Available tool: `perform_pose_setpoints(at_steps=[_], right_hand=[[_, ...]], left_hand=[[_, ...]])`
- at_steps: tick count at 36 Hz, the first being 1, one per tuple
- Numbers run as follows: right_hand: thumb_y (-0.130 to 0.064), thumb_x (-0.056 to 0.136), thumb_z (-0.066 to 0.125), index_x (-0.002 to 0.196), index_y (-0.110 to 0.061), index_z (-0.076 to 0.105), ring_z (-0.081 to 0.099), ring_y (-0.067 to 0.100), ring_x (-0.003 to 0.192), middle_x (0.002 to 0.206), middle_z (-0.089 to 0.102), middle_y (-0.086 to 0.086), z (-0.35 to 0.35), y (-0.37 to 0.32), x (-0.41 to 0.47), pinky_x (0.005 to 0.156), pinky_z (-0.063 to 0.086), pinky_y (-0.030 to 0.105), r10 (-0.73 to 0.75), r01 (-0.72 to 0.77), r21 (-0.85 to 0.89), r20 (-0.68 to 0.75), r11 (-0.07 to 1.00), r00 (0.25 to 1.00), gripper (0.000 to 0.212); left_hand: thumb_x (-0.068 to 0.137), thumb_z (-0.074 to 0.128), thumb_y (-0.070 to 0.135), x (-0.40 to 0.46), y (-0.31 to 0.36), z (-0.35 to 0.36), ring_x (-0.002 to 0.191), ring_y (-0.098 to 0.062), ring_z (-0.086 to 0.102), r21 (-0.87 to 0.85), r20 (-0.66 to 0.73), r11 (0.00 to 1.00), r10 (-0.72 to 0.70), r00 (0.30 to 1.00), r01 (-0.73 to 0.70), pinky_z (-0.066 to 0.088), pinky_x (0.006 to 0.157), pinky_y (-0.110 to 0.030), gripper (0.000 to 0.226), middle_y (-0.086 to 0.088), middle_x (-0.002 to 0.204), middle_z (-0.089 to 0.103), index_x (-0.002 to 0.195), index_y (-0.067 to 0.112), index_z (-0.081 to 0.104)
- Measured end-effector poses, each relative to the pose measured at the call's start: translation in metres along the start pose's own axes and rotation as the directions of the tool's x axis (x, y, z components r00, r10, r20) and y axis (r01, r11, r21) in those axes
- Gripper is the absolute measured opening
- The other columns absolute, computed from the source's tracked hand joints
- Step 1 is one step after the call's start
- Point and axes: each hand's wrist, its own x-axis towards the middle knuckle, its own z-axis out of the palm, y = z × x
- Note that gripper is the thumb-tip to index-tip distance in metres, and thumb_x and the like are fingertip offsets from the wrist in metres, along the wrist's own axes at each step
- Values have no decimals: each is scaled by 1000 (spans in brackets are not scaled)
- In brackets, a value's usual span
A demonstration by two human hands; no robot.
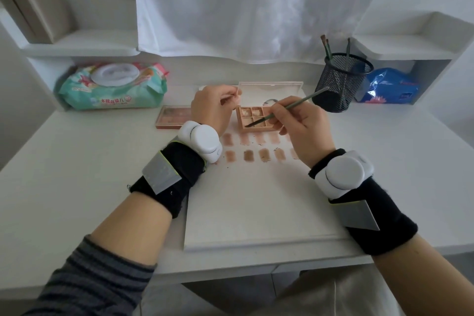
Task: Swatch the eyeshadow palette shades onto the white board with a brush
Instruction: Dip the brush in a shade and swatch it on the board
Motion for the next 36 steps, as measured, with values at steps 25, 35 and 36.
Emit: perform_pose_setpoints(at_steps=[25,35,36], right_hand=[[-10,94,52,78,-16,61,59,8,61,69,65,-1,2,0,2,55,48,26,27,-25,30,-38,999,999,19],[-13,93,53,75,-19,60,58,11,62,67,64,0,2,0,2,61,46,30,13,-15,-32,-62,999,998,21],[-13,93,53,75,-20,60,59,11,63,68,64,1,2,0,2,61,46,29,11,-13,-28,-71,1000,997,21]], left_hand=[[86,60,9,-4,1,1,89,-16,69,-4,-17,999,32,999,-32,51,89,-31,16,-3,97,73,97,10,72],[87,60,10,-2,0,1,89,-18,69,-32,-1,999,22,1000,-22,51,89,-33,16,-6,95,73,98,10,72],[87,60,10,-2,0,1,89,-18,69,-34,-2,999,22,1000,-22,51,89,-33,16,-6,96,73,98,10,72]])
